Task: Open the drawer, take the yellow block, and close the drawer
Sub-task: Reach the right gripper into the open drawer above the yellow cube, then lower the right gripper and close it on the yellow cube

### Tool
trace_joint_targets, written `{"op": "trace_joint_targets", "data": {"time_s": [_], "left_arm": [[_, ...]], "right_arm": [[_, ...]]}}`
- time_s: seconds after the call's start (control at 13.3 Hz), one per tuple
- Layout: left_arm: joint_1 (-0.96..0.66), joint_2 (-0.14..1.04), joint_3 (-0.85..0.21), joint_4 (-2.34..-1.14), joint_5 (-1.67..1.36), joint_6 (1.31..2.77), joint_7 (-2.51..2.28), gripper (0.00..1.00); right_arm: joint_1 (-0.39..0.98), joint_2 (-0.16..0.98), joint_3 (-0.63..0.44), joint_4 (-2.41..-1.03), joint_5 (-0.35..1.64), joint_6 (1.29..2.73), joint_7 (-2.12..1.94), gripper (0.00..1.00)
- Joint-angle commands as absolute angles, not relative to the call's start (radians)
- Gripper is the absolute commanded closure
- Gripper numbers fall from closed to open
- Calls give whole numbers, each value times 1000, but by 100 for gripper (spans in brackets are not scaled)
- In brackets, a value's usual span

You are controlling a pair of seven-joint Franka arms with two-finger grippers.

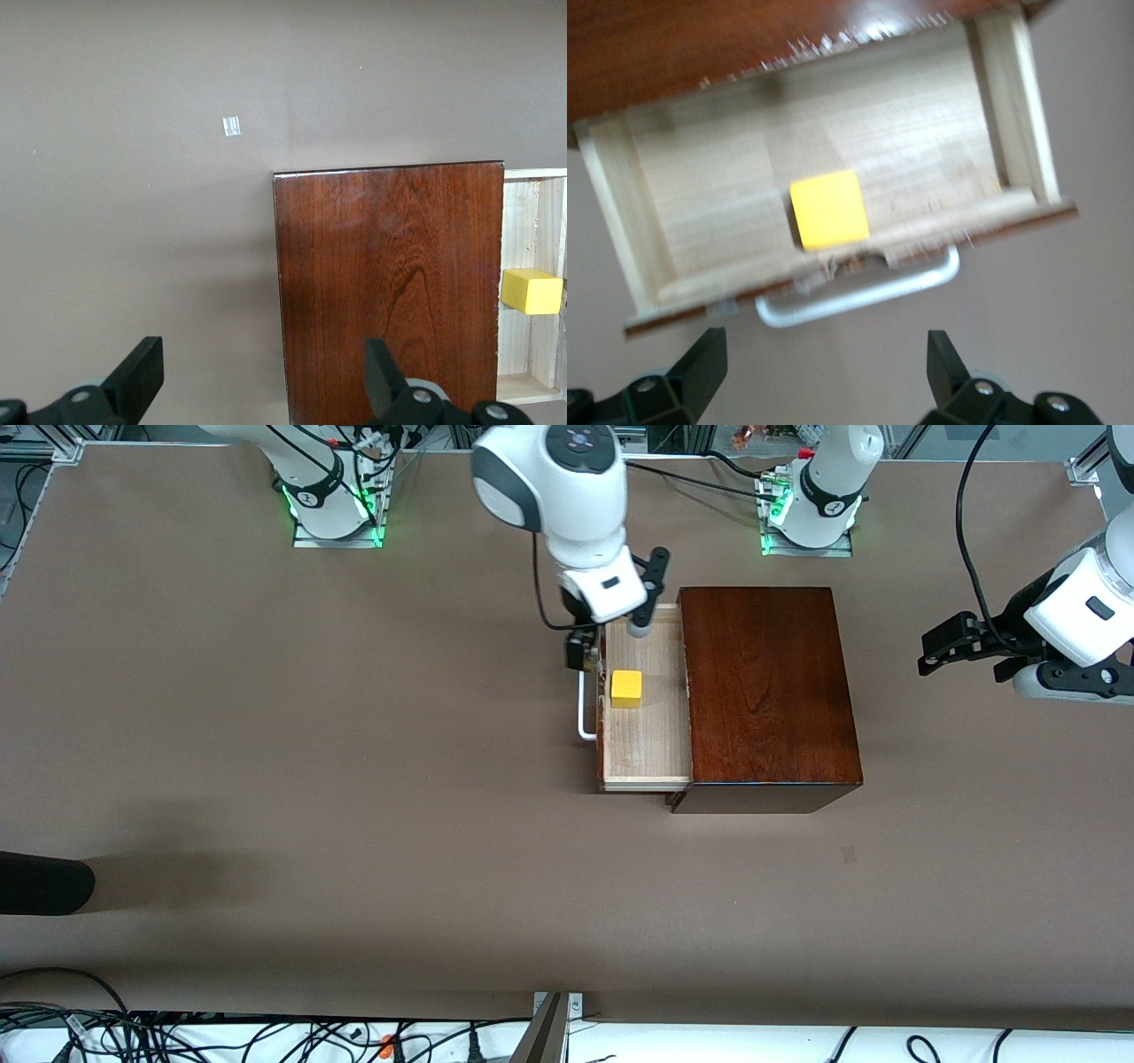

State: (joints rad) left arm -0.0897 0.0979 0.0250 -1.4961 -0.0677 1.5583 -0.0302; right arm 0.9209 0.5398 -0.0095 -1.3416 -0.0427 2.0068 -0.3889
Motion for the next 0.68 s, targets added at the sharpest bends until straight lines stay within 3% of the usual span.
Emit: {"op": "trace_joint_targets", "data": {"time_s": [0.0,0.6], "left_arm": [[-98,89,40,-1494,-75,1560,-6,0],[-94,95,40,-1482,-77,1563,-5,0]], "right_arm": [[948,639,-18,-1244,-58,2064,-429,0],[957,761,-20,-1178,-83,2095,-503,0]]}}
